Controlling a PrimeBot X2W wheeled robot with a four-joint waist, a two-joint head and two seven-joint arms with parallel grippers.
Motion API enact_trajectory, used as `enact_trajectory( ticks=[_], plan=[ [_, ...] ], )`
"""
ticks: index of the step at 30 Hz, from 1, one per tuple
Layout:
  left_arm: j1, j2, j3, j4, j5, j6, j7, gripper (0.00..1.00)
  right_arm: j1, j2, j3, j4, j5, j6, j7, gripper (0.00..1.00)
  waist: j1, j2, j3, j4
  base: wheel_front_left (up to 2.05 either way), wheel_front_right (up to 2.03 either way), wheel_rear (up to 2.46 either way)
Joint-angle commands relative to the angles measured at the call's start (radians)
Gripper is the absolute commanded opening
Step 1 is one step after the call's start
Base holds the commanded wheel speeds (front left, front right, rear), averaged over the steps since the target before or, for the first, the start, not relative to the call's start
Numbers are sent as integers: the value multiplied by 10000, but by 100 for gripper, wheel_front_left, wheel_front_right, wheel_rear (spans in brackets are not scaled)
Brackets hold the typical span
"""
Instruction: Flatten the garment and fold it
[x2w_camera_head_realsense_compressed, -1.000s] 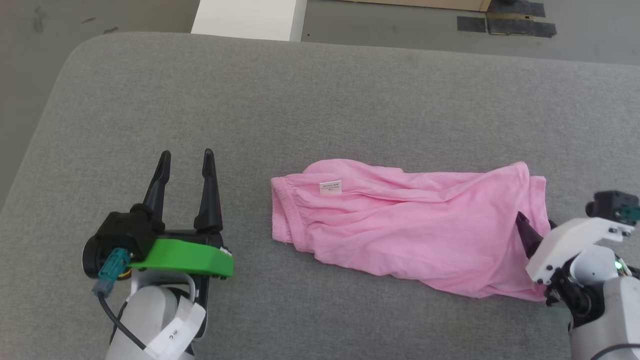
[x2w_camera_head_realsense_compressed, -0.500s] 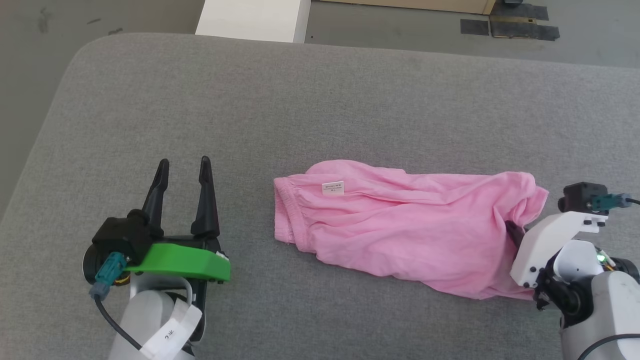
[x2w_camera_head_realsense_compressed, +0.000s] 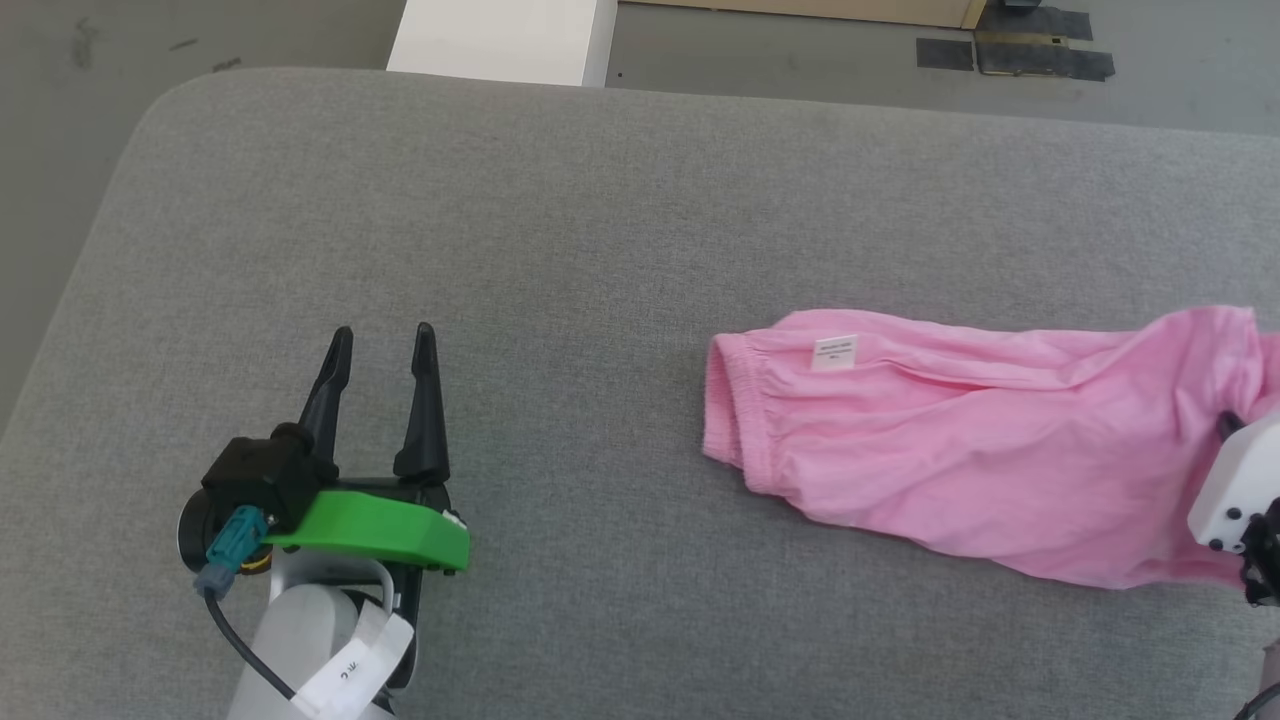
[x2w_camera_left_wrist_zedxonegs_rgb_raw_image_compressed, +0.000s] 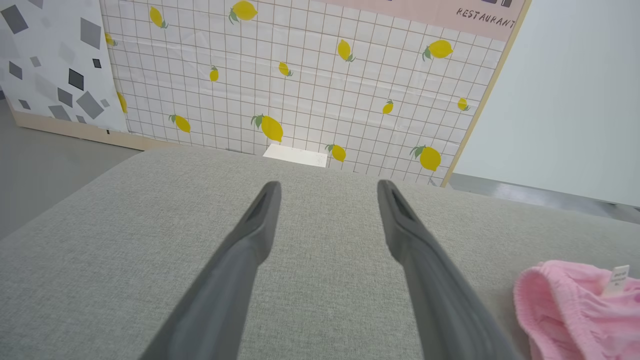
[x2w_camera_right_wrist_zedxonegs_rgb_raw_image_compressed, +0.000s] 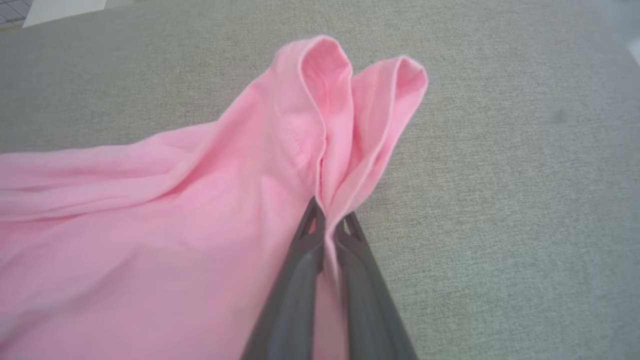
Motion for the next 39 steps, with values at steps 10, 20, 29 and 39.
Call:
enact_trajectory(
  ticks=[10,20,29,39],
  plan=[
    [41,-52,-74,170,-27,-79,-36,100,265,58,2378,-2556,720,-13,1753,0,0,0,-137,112,0,0,0],
    [-55,-54,-211,204,-147,-68,-36,100,-235,-661,5990,-3616,1394,-13,3382,0,0,0,15,418,0,0,0],
    [-277,-54,-496,146,-362,25,-36,100,-1487,-743,7652,-981,1245,-13,2904,0,0,0,441,794,0,0,0],
    [-351,-54,-628,134,-471,134,-36,100,-2284,-642,8440,1145,1666,-13,1973,100,0,0,655,957,0,0,0]
  ],
)
